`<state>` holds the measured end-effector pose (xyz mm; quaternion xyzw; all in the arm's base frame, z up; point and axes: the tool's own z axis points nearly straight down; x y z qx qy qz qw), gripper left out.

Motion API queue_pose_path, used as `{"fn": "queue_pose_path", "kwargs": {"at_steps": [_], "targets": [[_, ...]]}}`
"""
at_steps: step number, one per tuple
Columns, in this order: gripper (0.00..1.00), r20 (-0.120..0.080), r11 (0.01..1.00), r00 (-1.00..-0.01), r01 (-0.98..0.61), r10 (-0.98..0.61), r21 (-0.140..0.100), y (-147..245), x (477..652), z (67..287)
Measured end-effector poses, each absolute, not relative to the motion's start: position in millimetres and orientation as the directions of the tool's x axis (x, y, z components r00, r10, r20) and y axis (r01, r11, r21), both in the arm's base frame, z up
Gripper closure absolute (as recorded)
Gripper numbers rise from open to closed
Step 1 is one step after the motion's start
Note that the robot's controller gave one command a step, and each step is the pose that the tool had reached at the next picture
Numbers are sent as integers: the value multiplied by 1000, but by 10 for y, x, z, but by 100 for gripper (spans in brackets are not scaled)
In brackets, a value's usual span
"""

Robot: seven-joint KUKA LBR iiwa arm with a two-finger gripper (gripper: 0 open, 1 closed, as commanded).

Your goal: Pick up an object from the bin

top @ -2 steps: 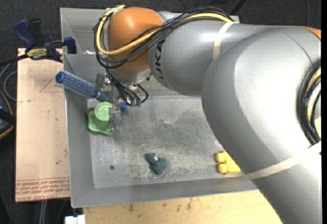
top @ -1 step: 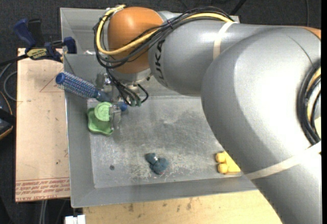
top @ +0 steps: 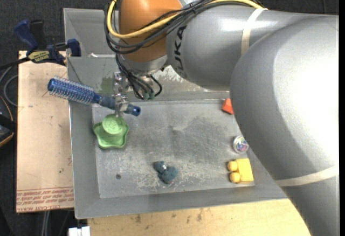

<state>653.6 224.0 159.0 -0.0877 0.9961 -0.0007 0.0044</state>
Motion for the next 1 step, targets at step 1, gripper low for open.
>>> {"fn": "queue_pose_path", "kwargs": {"at_steps": [1], "targets": [[100,-3,985,-985,-173,-173,-1,2234,6542,1714]]}}
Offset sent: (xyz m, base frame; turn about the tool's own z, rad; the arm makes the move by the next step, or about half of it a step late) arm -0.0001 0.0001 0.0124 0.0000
